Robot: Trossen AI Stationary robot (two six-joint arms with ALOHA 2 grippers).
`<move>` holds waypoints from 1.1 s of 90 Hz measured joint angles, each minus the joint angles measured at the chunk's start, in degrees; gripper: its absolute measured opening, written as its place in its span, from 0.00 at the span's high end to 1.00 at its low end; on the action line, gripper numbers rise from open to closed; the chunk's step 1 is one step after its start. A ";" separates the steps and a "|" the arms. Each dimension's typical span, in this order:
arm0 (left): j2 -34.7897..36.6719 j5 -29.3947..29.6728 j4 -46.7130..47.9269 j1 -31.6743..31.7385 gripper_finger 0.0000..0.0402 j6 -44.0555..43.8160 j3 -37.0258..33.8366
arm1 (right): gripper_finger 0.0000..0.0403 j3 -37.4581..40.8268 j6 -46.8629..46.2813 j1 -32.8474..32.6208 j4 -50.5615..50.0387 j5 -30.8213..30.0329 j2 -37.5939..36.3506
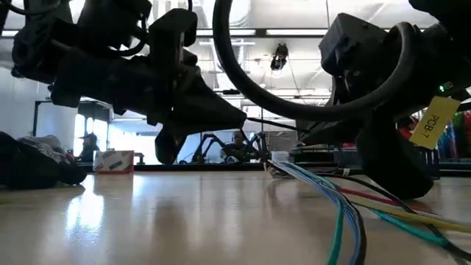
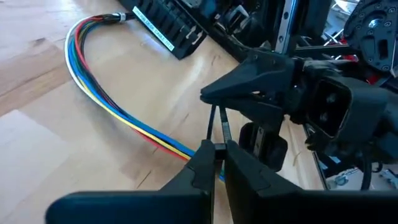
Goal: Ziptie cables
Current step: Wrap the zip tie around the cable bundle
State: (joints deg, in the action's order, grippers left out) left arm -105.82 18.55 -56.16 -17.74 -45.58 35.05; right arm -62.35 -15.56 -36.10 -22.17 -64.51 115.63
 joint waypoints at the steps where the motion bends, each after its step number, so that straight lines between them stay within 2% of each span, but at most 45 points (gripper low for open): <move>1: 0.00 0.00 -0.01 0.00 0.99 0.00 0.00 | 1.00 -0.02 0.01 0.01 0.00 0.01 0.00; 99: -0.02 -0.09 -0.87 0.00 0.98 1.44 0.07 | 1.00 -0.13 -3.64 1.09 0.41 0.59 0.04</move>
State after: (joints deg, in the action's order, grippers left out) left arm -105.84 18.46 -57.04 -17.74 -44.14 35.11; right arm -62.48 -19.20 -35.00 -21.76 -63.92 115.68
